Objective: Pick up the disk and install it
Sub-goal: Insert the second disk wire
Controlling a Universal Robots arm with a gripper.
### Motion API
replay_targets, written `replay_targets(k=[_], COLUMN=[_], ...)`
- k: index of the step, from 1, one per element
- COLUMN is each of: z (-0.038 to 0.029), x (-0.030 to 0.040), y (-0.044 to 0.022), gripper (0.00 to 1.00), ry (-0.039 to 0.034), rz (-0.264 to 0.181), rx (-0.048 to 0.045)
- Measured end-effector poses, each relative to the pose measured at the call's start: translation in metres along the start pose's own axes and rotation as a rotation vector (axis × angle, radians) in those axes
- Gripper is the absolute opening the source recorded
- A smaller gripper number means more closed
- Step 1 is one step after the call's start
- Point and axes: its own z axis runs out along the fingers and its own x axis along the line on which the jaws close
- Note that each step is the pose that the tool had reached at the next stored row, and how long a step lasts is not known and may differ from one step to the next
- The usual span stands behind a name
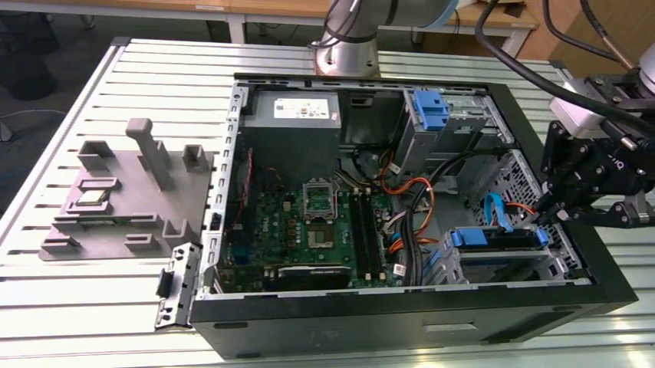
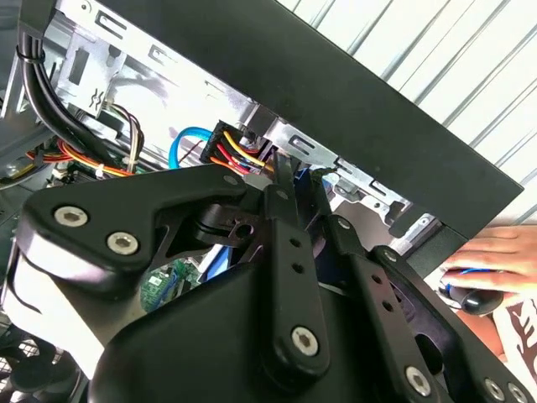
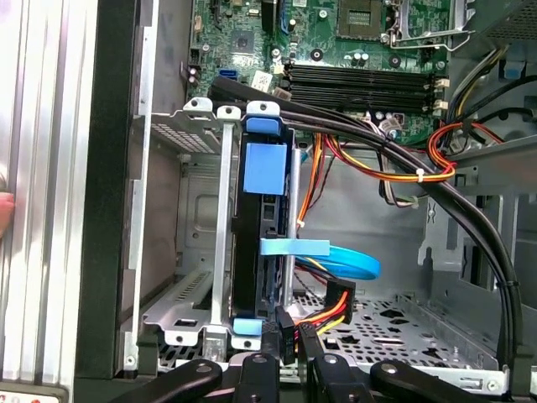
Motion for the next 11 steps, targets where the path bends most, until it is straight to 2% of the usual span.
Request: replay_targets(k=[6, 7, 11], z=[0.0003, 0.0003, 0.0005], x=[0.0, 0.0, 0.0], y=[0.0, 0.0, 0.0], gripper=[0.23, 0.16, 0.16], ry=[-0.0001, -0.0001, -0.0001], rz=[0.0, 0.0, 0.0], rx=[0.0, 0.0, 0.0])
